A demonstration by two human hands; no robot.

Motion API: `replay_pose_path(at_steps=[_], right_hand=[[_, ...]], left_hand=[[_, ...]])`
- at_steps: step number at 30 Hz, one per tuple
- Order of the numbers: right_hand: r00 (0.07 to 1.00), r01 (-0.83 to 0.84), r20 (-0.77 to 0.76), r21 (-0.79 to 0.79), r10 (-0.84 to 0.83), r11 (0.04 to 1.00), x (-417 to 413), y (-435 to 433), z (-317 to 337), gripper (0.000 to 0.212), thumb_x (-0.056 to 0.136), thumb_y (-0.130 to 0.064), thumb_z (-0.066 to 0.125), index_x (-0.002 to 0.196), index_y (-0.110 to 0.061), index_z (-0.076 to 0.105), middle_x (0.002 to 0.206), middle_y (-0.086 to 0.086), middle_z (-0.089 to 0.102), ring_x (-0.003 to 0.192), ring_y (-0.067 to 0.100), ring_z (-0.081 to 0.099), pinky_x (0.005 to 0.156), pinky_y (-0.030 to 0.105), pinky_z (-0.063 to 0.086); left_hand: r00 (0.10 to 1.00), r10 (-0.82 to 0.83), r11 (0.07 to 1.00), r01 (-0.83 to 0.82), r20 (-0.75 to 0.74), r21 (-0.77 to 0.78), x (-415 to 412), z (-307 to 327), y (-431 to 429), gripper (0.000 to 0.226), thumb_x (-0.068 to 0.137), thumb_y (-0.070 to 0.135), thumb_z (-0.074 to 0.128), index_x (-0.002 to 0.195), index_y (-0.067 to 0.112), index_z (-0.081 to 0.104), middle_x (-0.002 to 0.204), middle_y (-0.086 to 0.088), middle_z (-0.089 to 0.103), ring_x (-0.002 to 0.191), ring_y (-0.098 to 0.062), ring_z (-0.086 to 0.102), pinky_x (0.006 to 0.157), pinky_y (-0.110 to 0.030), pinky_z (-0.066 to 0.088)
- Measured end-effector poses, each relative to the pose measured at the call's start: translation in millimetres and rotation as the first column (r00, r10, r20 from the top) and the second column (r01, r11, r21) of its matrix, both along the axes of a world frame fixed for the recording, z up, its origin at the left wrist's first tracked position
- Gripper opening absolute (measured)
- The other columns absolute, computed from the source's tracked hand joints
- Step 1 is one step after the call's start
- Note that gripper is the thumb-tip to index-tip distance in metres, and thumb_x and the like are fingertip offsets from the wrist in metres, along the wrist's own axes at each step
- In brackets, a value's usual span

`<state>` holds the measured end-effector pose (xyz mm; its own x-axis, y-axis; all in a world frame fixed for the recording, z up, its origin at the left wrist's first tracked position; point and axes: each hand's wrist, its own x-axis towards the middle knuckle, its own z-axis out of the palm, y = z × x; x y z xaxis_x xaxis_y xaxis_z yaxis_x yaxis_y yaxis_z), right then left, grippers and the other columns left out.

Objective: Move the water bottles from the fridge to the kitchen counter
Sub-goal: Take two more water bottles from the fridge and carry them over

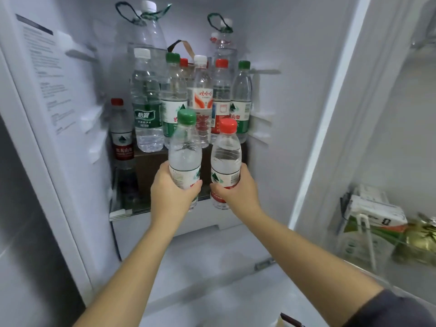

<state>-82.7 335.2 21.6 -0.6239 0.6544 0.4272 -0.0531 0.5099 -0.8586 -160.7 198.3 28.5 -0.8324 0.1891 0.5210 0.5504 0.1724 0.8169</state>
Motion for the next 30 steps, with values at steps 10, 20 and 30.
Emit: replay_pose_path(at_steps=[10, 20, 30], right_hand=[[0.997, 0.082, 0.021, -0.099, -0.081, 0.992, 140, -25, -12, 0.059, 0.070, -0.022, 0.088, 0.113, -0.039, 0.052, 0.105, -0.018, 0.067, 0.098, -0.001, 0.065, 0.072, 0.009, 0.051], [0.969, 0.243, 0.009, -0.235, -0.248, 0.941, 286, -46, -40, 0.054, 0.071, -0.005, 0.086, 0.109, -0.031, 0.058, 0.098, -0.022, 0.072, 0.093, 0.000, 0.069, 0.072, 0.015, 0.055], [0.852, 0.519, 0.087, -0.270, -0.517, 0.811, 493, -54, -70, 0.048, 0.070, -0.005, 0.086, 0.103, -0.027, 0.060, 0.094, -0.013, 0.073, 0.085, 0.005, 0.069, 0.071, 0.022, 0.057]], left_hand=[[0.967, -0.239, 0.971, 0.241, 0.085, -0.007, 100, -28, -29, 0.059, 0.064, 0.020, 0.089, 0.105, 0.036, 0.051, 0.088, 0.024, 0.059, 0.079, 0.006, 0.057, 0.070, -0.022, 0.044], [0.843, -0.502, 0.856, 0.516, 0.194, -0.027, 202, -42, -26, 0.055, 0.062, 0.023, 0.089, 0.091, 0.051, 0.052, 0.092, 0.023, 0.065, 0.085, 0.011, 0.060, 0.068, -0.017, 0.044], [0.624, -0.725, 0.619, 0.776, 0.292, -0.122, 380, -79, 16, 0.047, 0.063, 0.017, 0.087, 0.091, 0.038, 0.055, 0.087, 0.011, 0.067, 0.078, 0.005, 0.061, 0.065, -0.022, 0.048]])
